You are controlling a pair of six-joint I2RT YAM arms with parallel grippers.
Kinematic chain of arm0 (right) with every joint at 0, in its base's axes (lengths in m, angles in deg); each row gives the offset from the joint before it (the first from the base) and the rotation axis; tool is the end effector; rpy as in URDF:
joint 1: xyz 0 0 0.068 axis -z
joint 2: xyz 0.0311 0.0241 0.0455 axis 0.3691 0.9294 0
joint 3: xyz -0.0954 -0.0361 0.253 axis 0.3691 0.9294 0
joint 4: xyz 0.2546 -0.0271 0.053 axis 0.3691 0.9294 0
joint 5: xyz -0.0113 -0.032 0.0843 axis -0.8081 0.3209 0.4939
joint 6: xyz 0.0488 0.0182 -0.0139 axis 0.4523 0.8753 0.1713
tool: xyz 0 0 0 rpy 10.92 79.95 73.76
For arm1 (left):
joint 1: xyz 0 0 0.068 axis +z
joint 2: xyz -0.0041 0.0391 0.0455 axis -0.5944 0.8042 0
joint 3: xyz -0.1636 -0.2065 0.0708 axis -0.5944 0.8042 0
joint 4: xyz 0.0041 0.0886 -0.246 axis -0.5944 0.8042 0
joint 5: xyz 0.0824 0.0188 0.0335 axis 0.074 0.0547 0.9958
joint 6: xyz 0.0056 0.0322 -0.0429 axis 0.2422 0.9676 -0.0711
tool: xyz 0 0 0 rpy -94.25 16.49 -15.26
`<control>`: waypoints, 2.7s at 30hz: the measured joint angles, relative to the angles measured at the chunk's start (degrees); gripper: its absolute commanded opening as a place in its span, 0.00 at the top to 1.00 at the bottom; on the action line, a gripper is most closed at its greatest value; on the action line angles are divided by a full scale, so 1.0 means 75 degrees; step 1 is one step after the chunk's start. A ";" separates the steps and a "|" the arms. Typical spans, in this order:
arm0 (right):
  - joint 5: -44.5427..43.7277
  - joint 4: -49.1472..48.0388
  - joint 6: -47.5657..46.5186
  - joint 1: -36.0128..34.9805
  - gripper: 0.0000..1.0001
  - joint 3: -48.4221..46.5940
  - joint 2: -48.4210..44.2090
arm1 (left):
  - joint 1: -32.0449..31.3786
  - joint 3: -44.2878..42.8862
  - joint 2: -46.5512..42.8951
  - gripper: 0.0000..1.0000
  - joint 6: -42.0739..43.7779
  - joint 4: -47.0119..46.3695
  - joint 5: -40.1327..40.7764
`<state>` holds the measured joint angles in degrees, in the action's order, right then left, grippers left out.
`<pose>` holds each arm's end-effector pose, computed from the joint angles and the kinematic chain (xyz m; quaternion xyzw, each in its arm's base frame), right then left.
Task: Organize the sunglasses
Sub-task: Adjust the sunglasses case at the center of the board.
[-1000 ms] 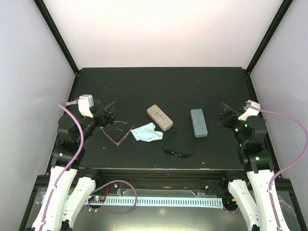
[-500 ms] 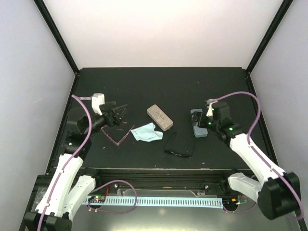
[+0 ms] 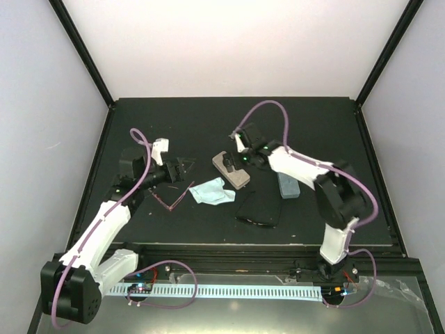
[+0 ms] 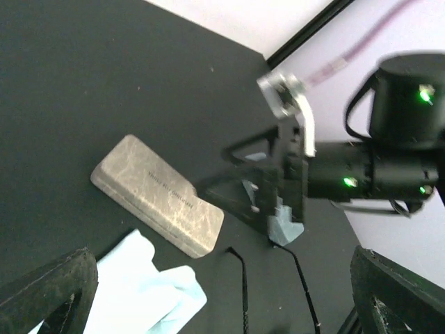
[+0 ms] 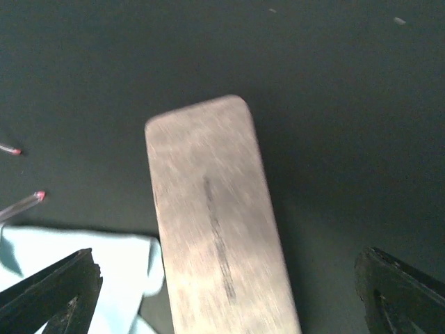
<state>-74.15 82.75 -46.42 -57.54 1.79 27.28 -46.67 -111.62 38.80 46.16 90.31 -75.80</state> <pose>0.3051 0.2242 0.2138 -0.1803 0.9258 0.1762 0.2816 0.2052 -0.0584 0.2690 0.0299 0.8092 -0.4276 0.4019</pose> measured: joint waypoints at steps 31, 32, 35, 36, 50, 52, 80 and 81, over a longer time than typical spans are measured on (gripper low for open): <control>-0.3386 0.1632 0.0918 0.0300 0.12 -0.2506 0.2396 | -0.0108 0.0335 -0.0204 0.01 -0.0093 0.0026 0.0207; -0.3383 0.1562 0.1020 0.0332 0.18 -0.2119 0.2005 | -0.0108 0.0338 -0.0204 0.01 -0.0093 0.0032 0.0210; -0.3386 0.1399 0.1241 0.0411 0.39 -0.1358 0.1096 | -0.0108 0.0338 -0.0204 0.01 -0.0093 0.0061 0.0230; -0.3378 0.1338 0.1265 0.0437 0.45 -0.1166 0.0889 | -0.0108 0.0338 -0.0204 0.01 -0.0093 0.0064 0.0233; -0.0997 0.0953 0.0618 0.0157 0.66 0.0702 0.0455 | -0.0154 0.0682 -0.0245 0.01 -0.0152 0.0058 0.0283; -0.0676 0.0927 0.0562 -0.0067 0.68 0.0420 0.0571 | -0.0157 0.0694 -0.0245 0.01 -0.0160 0.0055 0.0289; -0.0533 0.0431 -0.0041 -0.0189 0.06 -0.2235 0.2177 | -0.0195 0.0714 -0.0391 0.01 -0.0181 0.0064 0.0493; -0.0571 0.0358 -0.0213 -0.0117 0.06 -0.2095 0.2110 | -0.0195 0.0714 -0.0391 0.01 -0.0181 0.0064 0.0493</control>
<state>-78.43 85.44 -48.01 -58.41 -13.92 43.11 -48.13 -106.27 35.87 44.81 90.79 -72.11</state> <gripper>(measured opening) 0.911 0.990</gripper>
